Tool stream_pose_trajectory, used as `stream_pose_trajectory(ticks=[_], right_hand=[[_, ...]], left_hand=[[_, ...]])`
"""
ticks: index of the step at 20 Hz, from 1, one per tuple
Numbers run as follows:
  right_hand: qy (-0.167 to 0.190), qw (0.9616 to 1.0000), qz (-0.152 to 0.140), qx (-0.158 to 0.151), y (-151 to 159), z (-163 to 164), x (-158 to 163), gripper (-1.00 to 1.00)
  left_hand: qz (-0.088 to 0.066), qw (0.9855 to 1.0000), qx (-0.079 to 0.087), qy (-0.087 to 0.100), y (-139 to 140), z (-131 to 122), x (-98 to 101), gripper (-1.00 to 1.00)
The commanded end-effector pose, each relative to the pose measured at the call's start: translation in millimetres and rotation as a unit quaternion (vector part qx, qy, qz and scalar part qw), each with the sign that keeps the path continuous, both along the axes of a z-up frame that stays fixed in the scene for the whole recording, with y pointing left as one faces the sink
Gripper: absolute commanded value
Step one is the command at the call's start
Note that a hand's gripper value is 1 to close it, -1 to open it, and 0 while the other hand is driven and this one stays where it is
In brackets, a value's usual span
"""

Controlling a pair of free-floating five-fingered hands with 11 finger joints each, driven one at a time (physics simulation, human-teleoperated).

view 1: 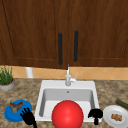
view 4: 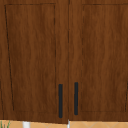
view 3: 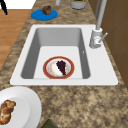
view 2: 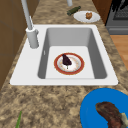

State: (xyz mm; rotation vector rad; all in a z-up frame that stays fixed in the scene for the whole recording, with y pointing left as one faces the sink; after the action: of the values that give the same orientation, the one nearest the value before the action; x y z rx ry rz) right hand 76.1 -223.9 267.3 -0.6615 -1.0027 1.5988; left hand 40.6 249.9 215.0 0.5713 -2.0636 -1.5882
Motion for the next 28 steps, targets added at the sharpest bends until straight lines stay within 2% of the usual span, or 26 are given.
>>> stream_pose_trajectory(ticks=[1,2,3,4,5,6,7,8,9,12,14,19,23,25,28], right_hand=[[0.000,1.0000,0.000,0.000,0.0,0.0,0.0,0.00],[0.000,1.0000,0.000,0.000,0.0,0.0,0.0,0.00],[0.000,1.0000,0.000,0.000,0.0,0.0,0.0,0.00],[0.000,1.0000,0.000,0.000,0.0,0.0,0.0,0.00],[0.000,1.0000,0.000,0.000,0.0,0.0,0.0,0.00],[0.000,1.0000,0.000,0.000,0.0,0.0,0.0,0.00],[0.000,1.0000,0.000,0.000,0.0,0.0,0.0,0.00],[0.000,1.0000,0.000,0.000,0.0,0.0,0.0,0.00],[0.017,0.9997,0.019,0.007,-9.5,0.0,3.8,-1.00],[0.037,0.9986,0.038,0.006,-12.3,-11.9,9.4,-1.00],[0.013,0.9991,0.040,-0.006,-7.6,-27.5,17.6,-1.00],[0.004,0.9986,0.051,-0.011,-4.8,-60.9,45.0,-1.00],[-0.006,0.9989,0.047,0.005,-9.4,-79.5,68.2,-1.00],[-0.012,0.9990,0.041,0.011,-14.7,-100.8,76.3,-1.00],[0.005,0.9989,0.044,0.016,-17.6,-124.4,97.0,-1.00]], left_hand=[[-0.044,0.9978,0.031,0.038,0.0,9.3,-7.3,-1.00],[-0.046,0.9981,0.033,0.026,-0.2,6.7,-5.8,-1.00],[-0.001,0.9997,0.011,0.023,0.1,5.0,5.4,-1.00],[-0.001,0.9999,0.010,0.003,-2.1,5.2,-3.1,-1.00],[-0.001,1.0000,0.000,0.002,0.3,5.5,-2.5,-1.00],[-0.001,1.0000,0.001,0.006,0.1,3.9,-2.4,-1.00],[-0.001,1.0000,0.001,0.002,-1.1,5.5,-2.4,-1.00],[0.006,0.9999,0.004,0.015,-5.3,5.4,-1.1,-1.00],[0.000,1.0000,0.001,0.002,-0.5,5.4,-2.4,0.00],[-0.002,1.0000,0.008,-0.002,-1.1,5.7,-2.4,0.00],[0.001,0.9999,0.008,-0.005,-1.2,5.6,-2.2,0.00],[0.004,0.9999,0.009,-0.012,-1.2,5.4,-1.9,0.00],[0.006,0.9998,0.010,-0.015,-1.1,5.3,-1.6,0.00],[0.007,0.9998,0.010,-0.016,-1.1,5.3,-1.4,0.00],[0.008,0.9998,0.010,-0.017,-1.1,5.2,-1.3,0.00]])
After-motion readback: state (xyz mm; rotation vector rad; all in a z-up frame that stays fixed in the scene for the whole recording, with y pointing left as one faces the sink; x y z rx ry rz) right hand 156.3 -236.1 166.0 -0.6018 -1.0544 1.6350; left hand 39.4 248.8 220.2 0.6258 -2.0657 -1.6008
